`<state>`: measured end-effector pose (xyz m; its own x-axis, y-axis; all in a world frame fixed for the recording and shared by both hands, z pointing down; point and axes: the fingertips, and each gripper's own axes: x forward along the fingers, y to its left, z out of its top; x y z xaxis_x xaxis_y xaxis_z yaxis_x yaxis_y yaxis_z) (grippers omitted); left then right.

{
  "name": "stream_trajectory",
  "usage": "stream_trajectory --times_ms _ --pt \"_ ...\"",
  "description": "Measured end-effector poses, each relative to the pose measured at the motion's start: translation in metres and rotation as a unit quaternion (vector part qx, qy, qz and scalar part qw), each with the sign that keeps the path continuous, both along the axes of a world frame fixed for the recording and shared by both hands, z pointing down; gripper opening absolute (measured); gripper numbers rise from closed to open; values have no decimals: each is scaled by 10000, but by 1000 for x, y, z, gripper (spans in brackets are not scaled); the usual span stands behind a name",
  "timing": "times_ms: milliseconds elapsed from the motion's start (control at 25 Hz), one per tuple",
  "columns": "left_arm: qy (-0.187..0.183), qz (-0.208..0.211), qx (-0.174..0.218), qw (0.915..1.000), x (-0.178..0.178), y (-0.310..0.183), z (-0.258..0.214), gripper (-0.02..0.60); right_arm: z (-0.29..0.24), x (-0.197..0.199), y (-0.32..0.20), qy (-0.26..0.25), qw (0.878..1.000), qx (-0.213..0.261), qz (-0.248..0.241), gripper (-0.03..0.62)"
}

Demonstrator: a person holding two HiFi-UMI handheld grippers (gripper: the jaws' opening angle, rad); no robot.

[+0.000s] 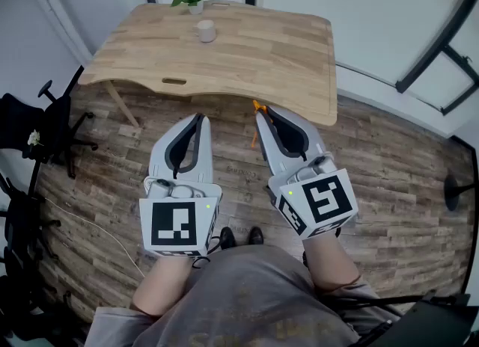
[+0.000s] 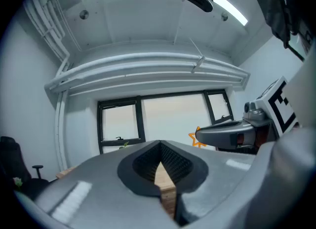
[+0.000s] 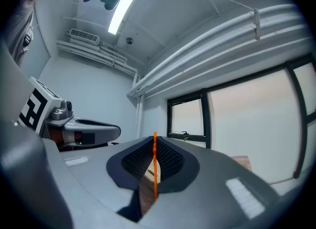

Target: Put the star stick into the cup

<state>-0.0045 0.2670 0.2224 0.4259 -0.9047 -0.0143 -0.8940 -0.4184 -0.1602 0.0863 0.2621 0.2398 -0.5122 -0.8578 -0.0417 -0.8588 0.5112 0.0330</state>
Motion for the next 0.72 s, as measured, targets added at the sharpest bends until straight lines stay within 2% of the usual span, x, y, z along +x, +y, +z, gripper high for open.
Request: stream_trajectory --times_ms 360,720 --pt "53 -15 -45 10000 16 11 6 0 4 16 11 6 10000 27 -14 43" --pt "-31 -170 -186 9997 31 21 17 0 5 31 16 -349 9989 -84 -307 44"
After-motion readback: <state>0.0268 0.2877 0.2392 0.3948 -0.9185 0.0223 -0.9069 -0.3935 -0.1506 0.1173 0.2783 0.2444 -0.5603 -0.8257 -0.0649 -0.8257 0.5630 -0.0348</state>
